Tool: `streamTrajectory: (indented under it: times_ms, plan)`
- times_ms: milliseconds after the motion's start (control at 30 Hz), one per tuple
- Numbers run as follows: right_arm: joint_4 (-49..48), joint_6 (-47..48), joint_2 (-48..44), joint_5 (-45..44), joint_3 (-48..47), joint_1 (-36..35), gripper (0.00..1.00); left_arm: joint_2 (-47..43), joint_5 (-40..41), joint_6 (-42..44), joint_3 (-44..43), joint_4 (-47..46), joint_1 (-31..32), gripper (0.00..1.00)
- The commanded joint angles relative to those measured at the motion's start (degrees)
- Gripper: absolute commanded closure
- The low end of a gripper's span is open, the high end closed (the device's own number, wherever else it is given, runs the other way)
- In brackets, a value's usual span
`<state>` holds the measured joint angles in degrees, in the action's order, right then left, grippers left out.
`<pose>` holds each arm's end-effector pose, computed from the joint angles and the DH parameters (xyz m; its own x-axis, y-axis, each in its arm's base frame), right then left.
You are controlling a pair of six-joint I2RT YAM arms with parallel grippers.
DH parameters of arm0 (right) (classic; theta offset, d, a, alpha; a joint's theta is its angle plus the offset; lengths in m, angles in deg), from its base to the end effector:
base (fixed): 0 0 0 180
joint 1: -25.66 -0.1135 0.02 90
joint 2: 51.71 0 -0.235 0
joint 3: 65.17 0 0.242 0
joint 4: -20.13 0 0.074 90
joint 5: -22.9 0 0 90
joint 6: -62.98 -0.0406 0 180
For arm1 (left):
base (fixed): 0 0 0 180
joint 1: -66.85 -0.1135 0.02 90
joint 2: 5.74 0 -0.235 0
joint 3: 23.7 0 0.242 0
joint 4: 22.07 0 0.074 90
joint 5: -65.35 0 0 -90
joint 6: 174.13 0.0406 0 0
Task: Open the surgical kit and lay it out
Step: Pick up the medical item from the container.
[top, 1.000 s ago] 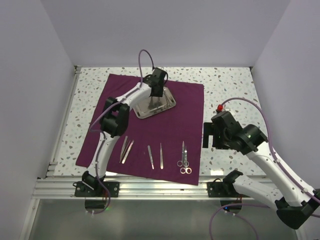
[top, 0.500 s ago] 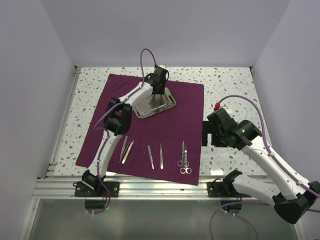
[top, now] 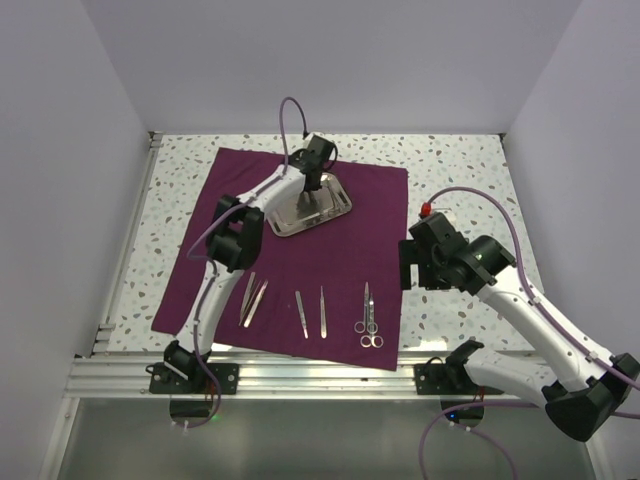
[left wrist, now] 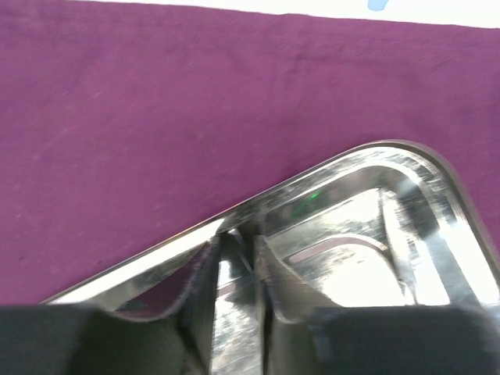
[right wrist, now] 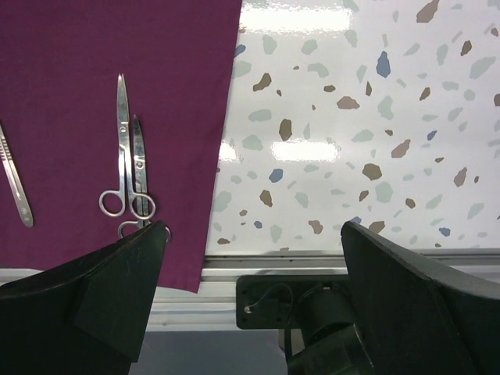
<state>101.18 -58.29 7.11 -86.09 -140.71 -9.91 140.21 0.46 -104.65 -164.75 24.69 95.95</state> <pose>0.1531 0.0933 0.2829 -0.8526 -0.0063 -0.5225 0.0084 0.9996 -0.0258 0.4667 -0.2400 0.1375 -0.7156 0.0350 -0.6976 -0.0432 0.9946 0.0943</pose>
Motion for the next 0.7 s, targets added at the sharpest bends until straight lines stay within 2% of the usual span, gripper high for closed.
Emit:
streamTrajectory:
  times_ms: [0, 367, 500, 667]
  plan:
    - [-2.1, 2.3, 0.3, -0.7, -2.5, 0.2, 0.01, -0.4, 0.1, -1.3, 5.0, 5.4, -1.9, 0.75]
    - [-2.4, 3.8, 0.2, 0.3, -2.4, 0.2, 0.01, 3.1, -5.3, -3.1, 1.5, 6.6, -1.9, 1.0]
    - [-2.4, 3.8, 0.1, 0.2, -2.4, 0.3, 0.02, 2.8, -6.1, -3.0, 2.3, 6.4, -1.9, 1.0]
    - [-2.8, 3.4, -0.2, 0.7, -2.0, 0.2, 0.02, -2.2, -9.5, -0.9, 5.8, 2.3, -1.9, 1.0]
